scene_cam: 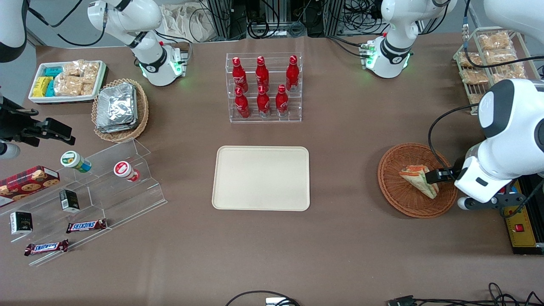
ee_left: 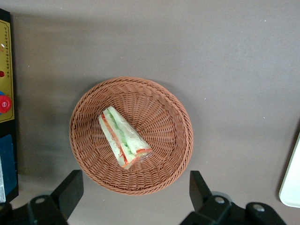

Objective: Place sandwich from basket to tray
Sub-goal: 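Lower the open left gripper over the wrapped sandwich in the basket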

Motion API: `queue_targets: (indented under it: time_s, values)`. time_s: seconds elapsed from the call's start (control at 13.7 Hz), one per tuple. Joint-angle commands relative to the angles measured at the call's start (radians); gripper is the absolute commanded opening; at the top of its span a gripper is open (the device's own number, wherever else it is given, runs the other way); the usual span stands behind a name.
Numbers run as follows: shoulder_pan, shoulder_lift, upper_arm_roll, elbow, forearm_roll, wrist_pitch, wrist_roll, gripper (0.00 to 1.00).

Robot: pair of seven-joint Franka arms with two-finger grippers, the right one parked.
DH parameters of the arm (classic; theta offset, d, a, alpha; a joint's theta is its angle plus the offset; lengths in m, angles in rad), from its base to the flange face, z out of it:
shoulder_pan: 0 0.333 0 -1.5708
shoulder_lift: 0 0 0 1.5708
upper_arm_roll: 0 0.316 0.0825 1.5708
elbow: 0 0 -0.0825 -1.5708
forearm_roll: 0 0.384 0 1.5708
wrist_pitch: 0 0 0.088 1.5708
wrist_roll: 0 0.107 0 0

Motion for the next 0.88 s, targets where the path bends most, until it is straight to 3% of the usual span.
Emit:
queue_targets:
  time_s: [0.0, 0.44, 0.8]
  values:
    - [-0.003, 0.014, -0.004, 0.034, 0.020, -0.022, 0.006, 1.00]
    - [-0.006, 0.017, -0.004, -0.012, 0.021, -0.026, -0.005, 1.00]
    - [0.011, 0.008, 0.000, -0.188, 0.021, 0.072, -0.302, 1.00]
